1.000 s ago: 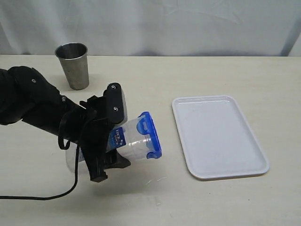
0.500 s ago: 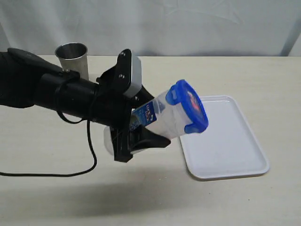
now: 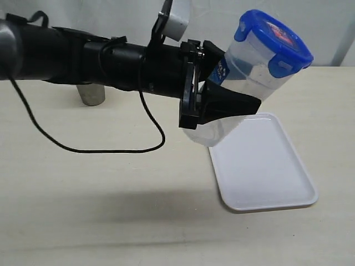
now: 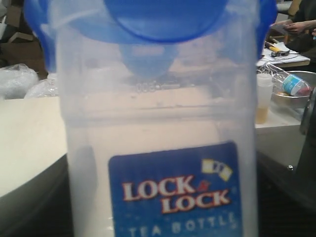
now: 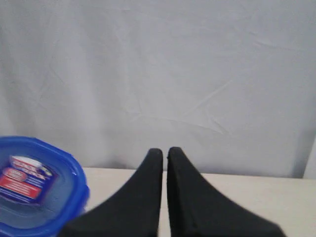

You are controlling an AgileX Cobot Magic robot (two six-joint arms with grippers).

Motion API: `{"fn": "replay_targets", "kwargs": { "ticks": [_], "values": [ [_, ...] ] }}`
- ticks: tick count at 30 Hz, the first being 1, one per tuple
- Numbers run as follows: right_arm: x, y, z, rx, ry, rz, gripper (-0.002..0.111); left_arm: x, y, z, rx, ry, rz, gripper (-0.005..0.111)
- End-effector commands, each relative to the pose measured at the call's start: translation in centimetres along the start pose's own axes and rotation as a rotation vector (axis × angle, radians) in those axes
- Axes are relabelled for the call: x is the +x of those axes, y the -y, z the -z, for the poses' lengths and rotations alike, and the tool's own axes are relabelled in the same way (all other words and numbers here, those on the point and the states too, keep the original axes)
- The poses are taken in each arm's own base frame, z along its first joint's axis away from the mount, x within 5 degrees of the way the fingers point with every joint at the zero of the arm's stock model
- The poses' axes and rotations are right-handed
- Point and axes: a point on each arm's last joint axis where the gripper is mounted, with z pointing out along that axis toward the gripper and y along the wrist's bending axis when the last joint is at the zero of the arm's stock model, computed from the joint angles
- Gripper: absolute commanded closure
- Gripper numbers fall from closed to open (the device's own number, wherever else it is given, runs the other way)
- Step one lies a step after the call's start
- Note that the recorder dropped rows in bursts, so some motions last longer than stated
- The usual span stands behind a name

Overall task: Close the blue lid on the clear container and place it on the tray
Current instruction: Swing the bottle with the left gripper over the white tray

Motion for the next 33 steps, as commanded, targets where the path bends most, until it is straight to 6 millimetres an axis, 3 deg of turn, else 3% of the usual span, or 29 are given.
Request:
{"fn": "replay_targets", "kwargs": {
  "ticks": [1, 5, 8, 13, 16, 19, 23, 27, 33],
  "values": [
    [-1.4, -0.6, -0.4, -0.023, 0.044, 0.072, 0.104, 0.7, -1.9, -1.2, 0.044, 0.058, -0.025, 0.107],
    [-2.4, -1.0, -1.6, -0.012, 0.117, 0.116, 0.104, 1.3, -3.2, -1.8, 0.034, 0.057, -0.033, 0.107],
    [-2.3, -0.9, -3.6, 0.022, 0.088, 0.068, 0.104, 1.4, -4.1, -1.6, 0.019, 0.06, -0.041, 0.107],
    [-1.4, 0.3, -10.1, -0.009, -0.07, 0.028, 0.104, 1.9, -6.5, -0.3, -0.129, 0.001, -0.048, 0.107],
    [-0.6, 2.4, -14.1, -0.087, -0.178, -0.054, 0.104, 2.6, -7.9, 0.5, -0.26, -0.071, -0.041, 0.107],
    [0.3, 4.3, -16.7, -0.226, -0.276, -0.147, 0.104, 2.7, -8.7, 0.5, -0.292, -0.083, -0.05, 0.107],
    [2.1, 7.1, -18.5, -0.28, -0.365, -0.229, 0.104, 2.1, -9.0, -0.9, -0.177, 0.0, -0.089, 0.107],
    [4.7, 9.3, -19.5, -0.259, -0.45, -0.337, 0.104, 3.0, -9.1, -3.0, -0.124, 0.011, -0.094, 0.107],
    [6.7, 7.8, -19.8, -0.477, -0.566, -0.443, 0.104, 4.7, -8.7, -5.8, -0.08, -0.002, -0.082, 0.107]
  ]
}}
